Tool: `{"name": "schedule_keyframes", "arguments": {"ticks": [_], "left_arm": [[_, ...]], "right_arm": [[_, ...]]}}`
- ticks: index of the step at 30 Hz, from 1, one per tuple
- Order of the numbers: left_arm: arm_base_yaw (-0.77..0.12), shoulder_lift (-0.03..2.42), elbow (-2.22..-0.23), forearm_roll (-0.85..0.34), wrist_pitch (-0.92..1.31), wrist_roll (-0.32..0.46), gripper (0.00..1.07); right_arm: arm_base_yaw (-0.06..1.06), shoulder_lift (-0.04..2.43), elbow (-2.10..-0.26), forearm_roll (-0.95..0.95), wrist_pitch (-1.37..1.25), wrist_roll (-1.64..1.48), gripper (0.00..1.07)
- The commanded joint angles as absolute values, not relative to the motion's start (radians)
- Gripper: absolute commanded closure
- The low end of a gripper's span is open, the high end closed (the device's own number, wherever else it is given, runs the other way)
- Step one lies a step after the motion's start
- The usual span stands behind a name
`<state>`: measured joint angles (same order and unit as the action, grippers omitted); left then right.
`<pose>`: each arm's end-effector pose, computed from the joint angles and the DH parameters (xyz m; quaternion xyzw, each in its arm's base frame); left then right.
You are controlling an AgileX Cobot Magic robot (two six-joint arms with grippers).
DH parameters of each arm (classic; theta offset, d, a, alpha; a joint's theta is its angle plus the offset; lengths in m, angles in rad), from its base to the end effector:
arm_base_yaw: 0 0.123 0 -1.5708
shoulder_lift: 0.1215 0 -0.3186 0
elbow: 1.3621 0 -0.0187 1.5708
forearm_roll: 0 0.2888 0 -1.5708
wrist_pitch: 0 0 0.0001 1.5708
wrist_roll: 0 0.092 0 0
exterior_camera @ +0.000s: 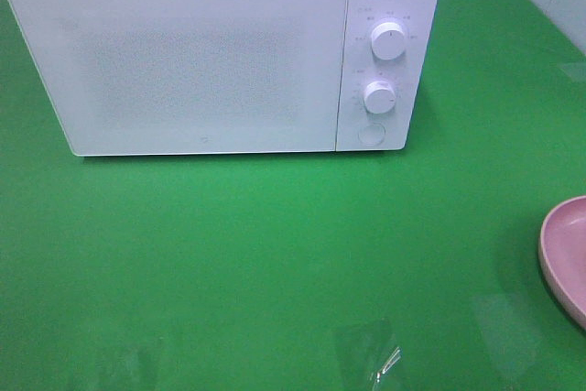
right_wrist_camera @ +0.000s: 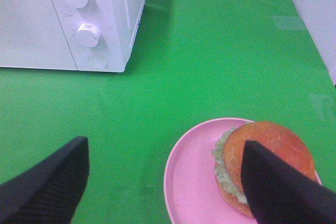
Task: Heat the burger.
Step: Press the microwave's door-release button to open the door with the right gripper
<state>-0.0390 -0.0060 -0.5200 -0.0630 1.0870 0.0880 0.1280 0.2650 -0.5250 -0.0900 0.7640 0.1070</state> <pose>-0.0095 -0.0048 0.2993 0.0562 0.8510 -0.0187 0.5218 0.0544 0.0012 0.3219 -0.0190 0.8371 0.0204 0.5463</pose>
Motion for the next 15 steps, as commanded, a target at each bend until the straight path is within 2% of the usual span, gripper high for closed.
{"name": "schedule_keyframes", "arguments": {"ticks": [1,15], "left_arm": [[-0.043,-0.029,-0.518,-0.062,1.07,0.09,0.16],[-0.043,-0.029,-0.518,-0.062,1.07,0.09,0.16]], "right_arm": [[0.122,0.285,-0.532,-0.104,0.714,0.115,0.32],[0.122,0.503,-0.532,-0.104,0.517,0.115,0.32]]}}
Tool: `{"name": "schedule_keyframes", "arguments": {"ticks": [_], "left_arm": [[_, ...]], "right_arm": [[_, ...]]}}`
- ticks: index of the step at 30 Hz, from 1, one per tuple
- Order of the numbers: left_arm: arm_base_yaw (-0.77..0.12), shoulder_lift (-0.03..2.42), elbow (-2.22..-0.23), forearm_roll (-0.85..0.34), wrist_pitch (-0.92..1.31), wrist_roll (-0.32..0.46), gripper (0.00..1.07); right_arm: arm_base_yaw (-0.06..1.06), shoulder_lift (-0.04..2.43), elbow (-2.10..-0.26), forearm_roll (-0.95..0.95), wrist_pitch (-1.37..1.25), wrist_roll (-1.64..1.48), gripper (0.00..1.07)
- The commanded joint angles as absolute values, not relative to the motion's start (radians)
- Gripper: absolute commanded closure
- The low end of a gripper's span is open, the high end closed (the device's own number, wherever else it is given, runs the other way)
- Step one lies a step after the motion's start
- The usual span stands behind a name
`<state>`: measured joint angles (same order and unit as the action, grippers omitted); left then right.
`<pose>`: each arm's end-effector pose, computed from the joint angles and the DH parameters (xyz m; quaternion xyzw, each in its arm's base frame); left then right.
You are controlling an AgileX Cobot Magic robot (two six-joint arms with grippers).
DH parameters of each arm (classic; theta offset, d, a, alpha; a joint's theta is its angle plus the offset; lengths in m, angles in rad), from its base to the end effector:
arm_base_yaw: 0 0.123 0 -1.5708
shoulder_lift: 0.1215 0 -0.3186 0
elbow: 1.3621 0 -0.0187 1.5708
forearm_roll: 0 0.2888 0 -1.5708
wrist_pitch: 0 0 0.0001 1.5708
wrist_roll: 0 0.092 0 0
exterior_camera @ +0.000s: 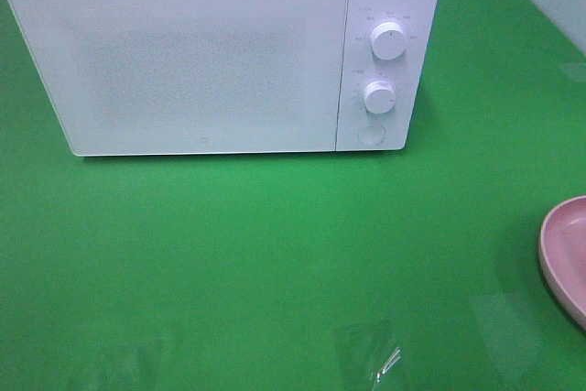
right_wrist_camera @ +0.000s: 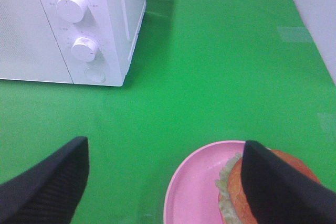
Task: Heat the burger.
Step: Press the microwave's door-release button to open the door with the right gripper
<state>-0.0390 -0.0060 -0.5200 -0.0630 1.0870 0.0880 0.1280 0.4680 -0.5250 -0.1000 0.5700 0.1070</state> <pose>-0.0095 -0.0048 0.2993 0.0562 0.8510 -0.0187 0.5218 0.1018 0.0081 0.3223 -0.0296 0.8392 0.0183 0.5427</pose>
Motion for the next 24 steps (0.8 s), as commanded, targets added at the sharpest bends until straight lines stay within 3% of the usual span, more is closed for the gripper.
{"name": "schedule_keyframes", "arguments": {"ticks": [1,24], "left_arm": [[-0.043,-0.029,-0.518,-0.062,1.07,0.09,0.16],[-0.043,-0.029,-0.518,-0.062,1.07,0.09,0.16]], "right_arm": [[0.122,0.503,-0.532,-0.104,0.517,0.115,0.32],[0.122,0.922,-0.532,-0.104,0.079,0.115,0.32]]}}
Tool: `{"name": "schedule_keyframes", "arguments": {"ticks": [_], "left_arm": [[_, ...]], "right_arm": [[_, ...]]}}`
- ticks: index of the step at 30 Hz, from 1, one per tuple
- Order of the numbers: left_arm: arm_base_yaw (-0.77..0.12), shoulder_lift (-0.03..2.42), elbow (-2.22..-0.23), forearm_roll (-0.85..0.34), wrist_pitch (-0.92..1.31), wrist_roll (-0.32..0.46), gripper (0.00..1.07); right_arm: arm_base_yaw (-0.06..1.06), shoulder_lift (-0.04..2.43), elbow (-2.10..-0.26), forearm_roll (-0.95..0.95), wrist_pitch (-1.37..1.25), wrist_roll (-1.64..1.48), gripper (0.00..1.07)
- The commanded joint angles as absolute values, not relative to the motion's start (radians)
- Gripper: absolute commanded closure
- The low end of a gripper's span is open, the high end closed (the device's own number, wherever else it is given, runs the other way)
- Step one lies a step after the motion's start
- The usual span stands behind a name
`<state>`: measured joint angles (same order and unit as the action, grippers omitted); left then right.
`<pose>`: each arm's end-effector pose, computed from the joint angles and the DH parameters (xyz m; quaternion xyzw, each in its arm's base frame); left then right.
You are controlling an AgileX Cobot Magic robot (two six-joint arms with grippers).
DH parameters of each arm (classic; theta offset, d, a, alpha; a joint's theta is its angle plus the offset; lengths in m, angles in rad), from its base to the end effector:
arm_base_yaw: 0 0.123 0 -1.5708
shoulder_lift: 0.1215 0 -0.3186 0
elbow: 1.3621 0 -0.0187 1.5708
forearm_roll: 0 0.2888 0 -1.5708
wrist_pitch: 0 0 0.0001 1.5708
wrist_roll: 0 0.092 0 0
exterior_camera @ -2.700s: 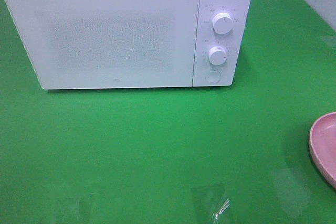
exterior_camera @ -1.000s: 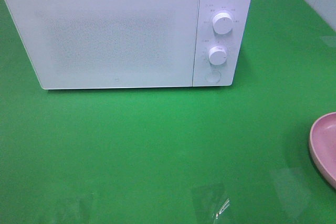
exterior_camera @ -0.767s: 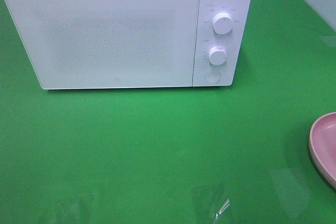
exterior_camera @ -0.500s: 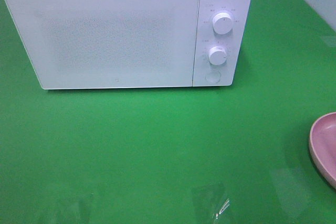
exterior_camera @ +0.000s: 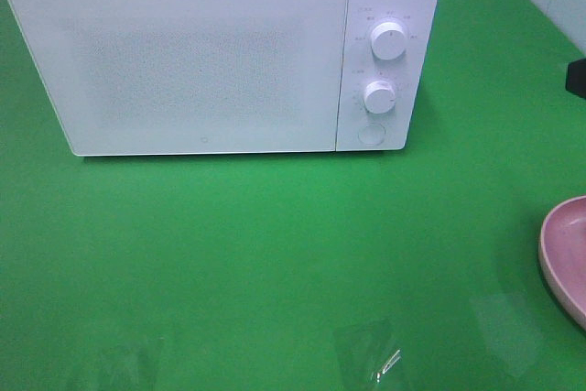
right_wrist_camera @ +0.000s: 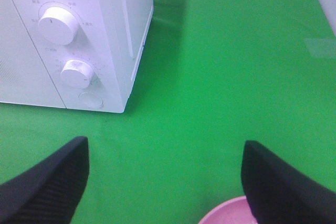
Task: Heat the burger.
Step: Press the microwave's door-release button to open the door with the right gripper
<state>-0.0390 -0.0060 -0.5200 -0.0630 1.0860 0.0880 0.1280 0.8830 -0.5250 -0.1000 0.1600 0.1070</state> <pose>-0.0095 -0.0048 0.2994 0.0561 0.8508 -0.0186 0.5222 0.1945 0.0235 0.2942 -0.0461 0.8404 0.0301 0.5391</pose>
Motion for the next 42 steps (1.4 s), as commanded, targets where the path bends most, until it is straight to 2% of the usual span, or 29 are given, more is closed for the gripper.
{"name": "schedule_keyframes", "arguments": {"ticks": [1,8,12,13,16,18,20,23,24,29,31,32,35,38,39,42], "left_arm": [[-0.043,-0.029,-0.518,-0.062,1.07,0.09,0.16],[-0.043,-0.029,-0.518,-0.062,1.07,0.09,0.16],[-0.043,-0.029,-0.518,-0.062,1.07,0.09,0.16],[-0.043,-0.029,-0.518,-0.062,1.07,0.09,0.16],[-0.043,-0.029,-0.518,-0.062,1.07,0.09,0.16],[-0.043,-0.029,-0.518,-0.062,1.07,0.09,0.16],[-0.043,-0.029,-0.518,-0.062,1.07,0.09,0.16],[-0.043,-0.029,-0.518,-0.062,1.07,0.09,0.16],[-0.043,-0.029,-0.518,-0.062,1.07,0.09,0.16],[-0.043,-0.029,-0.518,-0.062,1.07,0.09,0.16],[-0.043,-0.029,-0.518,-0.062,1.07,0.09,0.16],[-0.043,-0.029,-0.518,-0.062,1.07,0.09,0.16],[-0.043,-0.029,-0.518,-0.062,1.07,0.09,0.16],[-0.043,-0.029,-0.518,-0.062,1.07,0.09,0.16],[-0.043,-0.029,-0.518,-0.062,1.07,0.09,0.16],[-0.043,-0.029,-0.518,-0.062,1.07,0.09,0.16]], "right_arm": [[0.122,0.961,-0.532,-0.104,0.032,0.115,0.32],[0.122,1.054,-0.53,-0.104,-0.097,0.114,0.32],[0.122,1.118,-0.48,-0.104,-0.278,0.095,0.32],[0.139,1.144,-0.437,-0.091,-0.397,0.052,0.32],[0.169,1.166,-0.404,-0.051,-0.484,0.0,0.32],[0.207,1.188,-0.38,0.017,-0.549,-0.063,0.32],[0.293,1.251,-0.351,0.214,-0.633,-0.233,0.32],[0.31,1.264,-0.347,0.265,-0.655,-0.28,0.32],[0.365,1.296,-0.339,0.362,-0.716,-0.361,0.32],[0.466,1.35,-0.334,0.512,-0.843,-0.462,0.32],[0.58,1.401,-0.334,0.632,-0.969,-0.489,0.32],[0.58,1.401,-0.334,0.632,-0.969,-0.489,0.32],[0.674,1.457,-0.336,0.737,-1.054,-0.489,0.32],[0.691,1.471,-0.336,0.757,-1.066,-0.489,0.32],[0.749,1.507,-0.336,0.82,-1.095,-0.489,0.32],[0.78,1.53,-0.336,0.849,-1.105,-0.488,0.32]]}}
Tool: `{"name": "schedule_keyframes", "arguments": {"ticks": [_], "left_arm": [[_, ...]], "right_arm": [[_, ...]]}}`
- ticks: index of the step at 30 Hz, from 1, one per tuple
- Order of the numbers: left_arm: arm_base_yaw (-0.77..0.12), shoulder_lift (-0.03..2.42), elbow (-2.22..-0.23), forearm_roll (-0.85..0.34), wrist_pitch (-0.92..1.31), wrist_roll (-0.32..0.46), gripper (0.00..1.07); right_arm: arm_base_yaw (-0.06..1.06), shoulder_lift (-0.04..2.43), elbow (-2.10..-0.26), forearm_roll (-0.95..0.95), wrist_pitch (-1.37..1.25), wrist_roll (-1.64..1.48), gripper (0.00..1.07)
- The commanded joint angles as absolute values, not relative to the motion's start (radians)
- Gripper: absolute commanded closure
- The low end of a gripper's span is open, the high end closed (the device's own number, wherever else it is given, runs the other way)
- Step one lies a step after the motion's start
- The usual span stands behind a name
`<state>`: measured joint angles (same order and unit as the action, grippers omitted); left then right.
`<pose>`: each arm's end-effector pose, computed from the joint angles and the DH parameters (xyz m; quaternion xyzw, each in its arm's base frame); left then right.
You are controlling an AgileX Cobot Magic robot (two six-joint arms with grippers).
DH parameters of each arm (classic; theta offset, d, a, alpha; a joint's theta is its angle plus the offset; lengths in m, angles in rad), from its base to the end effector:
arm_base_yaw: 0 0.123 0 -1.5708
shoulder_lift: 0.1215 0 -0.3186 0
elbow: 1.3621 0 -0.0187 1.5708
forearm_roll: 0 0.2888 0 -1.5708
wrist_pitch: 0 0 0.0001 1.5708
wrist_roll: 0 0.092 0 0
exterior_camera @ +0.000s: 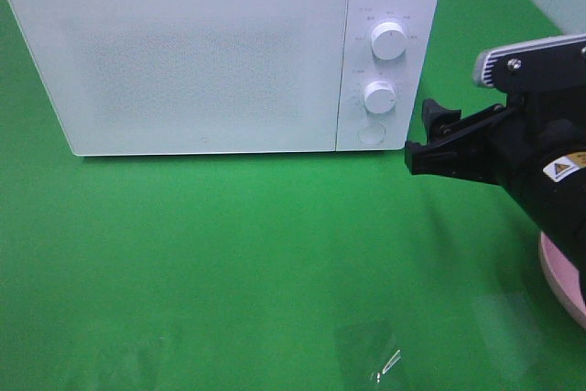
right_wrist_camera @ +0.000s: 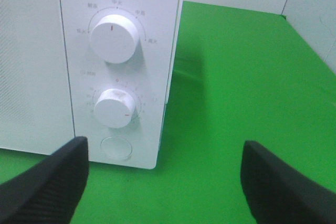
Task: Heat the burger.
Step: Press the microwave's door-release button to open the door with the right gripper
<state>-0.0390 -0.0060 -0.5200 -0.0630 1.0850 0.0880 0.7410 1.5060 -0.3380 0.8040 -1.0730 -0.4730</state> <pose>-0.0094 -0.0048 0.2994 0.0561 0.8505 -0.0186 0.5226 0.2168 0.1195 0.1826 -0.0648 0.7503 -0.0248 0.6574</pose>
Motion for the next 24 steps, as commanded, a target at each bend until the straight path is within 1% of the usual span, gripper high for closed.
{"name": "schedule_keyframes", "arguments": {"ticks": [1,6,11,14,15,16,17,18,19,20,21,22,23,24], "left_arm": [[-0.043,-0.029,-0.518,-0.062,1.07,0.09,0.16],[-0.043,-0.029,-0.518,-0.062,1.07,0.09,0.16],[-0.043,-0.029,-0.518,-0.062,1.07,0.09,0.16],[-0.043,-0.029,-0.518,-0.062,1.07,0.09,0.16],[-0.043,-0.029,-0.518,-0.062,1.07,0.09,0.16],[-0.043,-0.029,-0.518,-0.062,1.07,0.09,0.16],[-0.043,-0.029,-0.518,-0.061,1.07,0.09,0.16],[-0.043,-0.029,-0.518,-0.061,1.07,0.09,0.16],[-0.043,-0.029,-0.518,-0.061,1.07,0.09,0.16],[-0.043,-0.029,-0.518,-0.061,1.07,0.09,0.16],[-0.043,-0.029,-0.518,-0.061,1.07,0.09,0.16],[-0.043,-0.029,-0.518,-0.061,1.07,0.09,0.16],[-0.043,-0.029,-0.518,-0.061,1.07,0.09,0.16],[-0.043,-0.029,-0.518,-0.061,1.07,0.09,0.16]], "right_arm": [[0.808,1.557,-0.34,0.872,-1.11,-0.488,0.32],[0.855,1.612,-0.366,0.9,-1.113,-0.487,0.32],[0.855,1.632,-0.387,0.9,-1.113,-0.471,0.32],[0.855,1.632,-0.389,0.9,-1.123,-0.383,0.33],[0.855,1.632,-0.389,0.9,-1.123,-0.342,0.35],[0.855,1.632,-0.389,0.9,-1.123,-0.342,0.35],[0.855,1.632,-0.389,0.9,-1.123,-0.251,0.38],[0.855,1.632,-0.389,0.9,-1.123,-0.251,0.38],[0.855,1.632,-0.389,0.9,-1.123,-0.129,0.44],[0.855,1.632,-0.389,0.9,-1.123,-0.129,0.44],[0.855,1.632,-0.389,0.9,-1.123,-0.011,0.49],[0.855,1.632,-0.389,0.9,-1.123,-0.011,0.49],[0.855,1.632,-0.389,0.9,-1.122,0.11,0.56],[0.855,1.632,-0.389,0.9,-1.122,0.11,0.56]]}}
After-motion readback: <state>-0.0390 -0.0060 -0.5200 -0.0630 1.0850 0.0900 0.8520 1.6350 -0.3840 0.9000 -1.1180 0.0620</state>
